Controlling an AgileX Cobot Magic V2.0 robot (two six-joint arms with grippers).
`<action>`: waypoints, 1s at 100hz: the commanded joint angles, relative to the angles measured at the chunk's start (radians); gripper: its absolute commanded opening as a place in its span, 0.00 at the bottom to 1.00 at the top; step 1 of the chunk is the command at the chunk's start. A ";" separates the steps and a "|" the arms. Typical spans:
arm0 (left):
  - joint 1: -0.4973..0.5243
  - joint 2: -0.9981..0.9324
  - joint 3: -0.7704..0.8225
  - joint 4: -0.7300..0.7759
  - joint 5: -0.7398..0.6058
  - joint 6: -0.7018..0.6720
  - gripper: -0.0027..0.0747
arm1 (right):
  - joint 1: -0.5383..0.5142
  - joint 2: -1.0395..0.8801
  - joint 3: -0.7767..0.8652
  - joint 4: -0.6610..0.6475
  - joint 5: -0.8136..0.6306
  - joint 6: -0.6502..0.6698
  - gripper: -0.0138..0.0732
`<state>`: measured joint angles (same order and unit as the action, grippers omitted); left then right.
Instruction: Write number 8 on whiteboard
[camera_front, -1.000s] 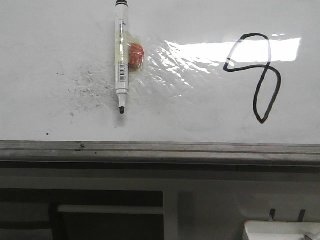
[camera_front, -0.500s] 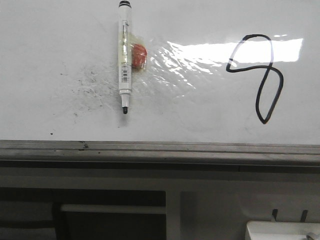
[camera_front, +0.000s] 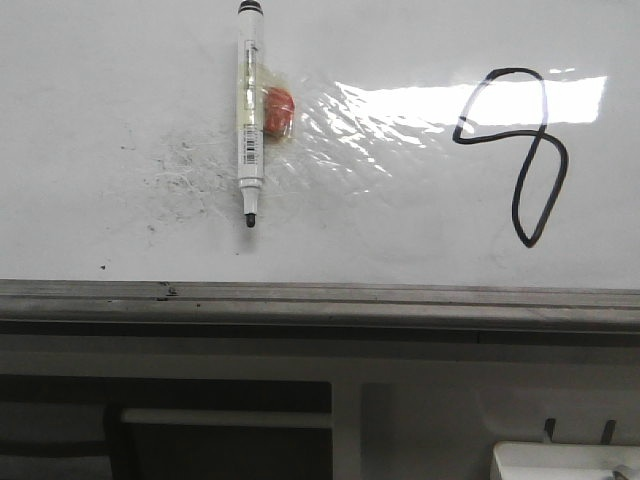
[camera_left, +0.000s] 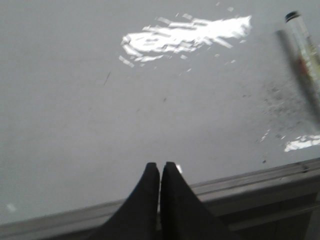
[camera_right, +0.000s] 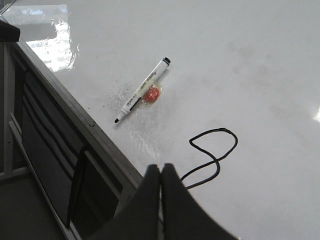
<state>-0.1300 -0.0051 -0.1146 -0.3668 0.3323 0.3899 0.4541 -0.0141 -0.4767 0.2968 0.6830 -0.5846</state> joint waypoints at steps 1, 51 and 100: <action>0.031 -0.024 0.009 0.006 -0.078 -0.068 0.01 | -0.006 0.002 -0.022 0.007 -0.078 0.003 0.09; 0.029 -0.026 0.148 0.106 -0.048 -0.254 0.01 | -0.006 0.002 -0.022 0.007 -0.078 0.003 0.09; 0.029 -0.026 0.148 0.121 -0.026 -0.256 0.01 | -0.006 0.002 -0.022 0.007 -0.078 0.003 0.09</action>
<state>-0.0996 -0.0051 -0.0070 -0.2449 0.3427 0.1440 0.4541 -0.0141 -0.4767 0.2968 0.6830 -0.5846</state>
